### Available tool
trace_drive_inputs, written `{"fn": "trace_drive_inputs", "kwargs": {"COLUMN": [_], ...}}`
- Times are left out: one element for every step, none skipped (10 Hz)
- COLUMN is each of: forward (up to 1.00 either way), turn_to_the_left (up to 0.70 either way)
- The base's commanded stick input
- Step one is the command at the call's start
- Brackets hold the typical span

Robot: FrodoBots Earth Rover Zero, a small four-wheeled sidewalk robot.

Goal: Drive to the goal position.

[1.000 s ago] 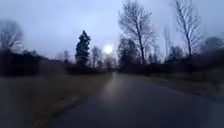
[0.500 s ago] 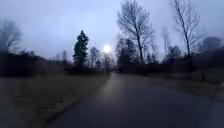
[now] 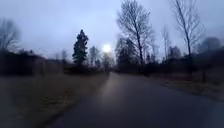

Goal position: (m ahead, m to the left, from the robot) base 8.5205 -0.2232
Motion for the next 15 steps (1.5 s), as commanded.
{"fn": "trace_drive_inputs", "kwargs": {"forward": [0.45,0.45,0.45,0.45,0.45,0.45,0.45,0.45,0.45,0.45,0.45,0.45,0.45,0.45,0.45], "turn_to_the_left": [0.00,0.00,0.00,0.00,0.00,0.00,0.00,0.00,-0.06,-0.11,-0.14,-0.05,0.00,0.00,0.00]}}
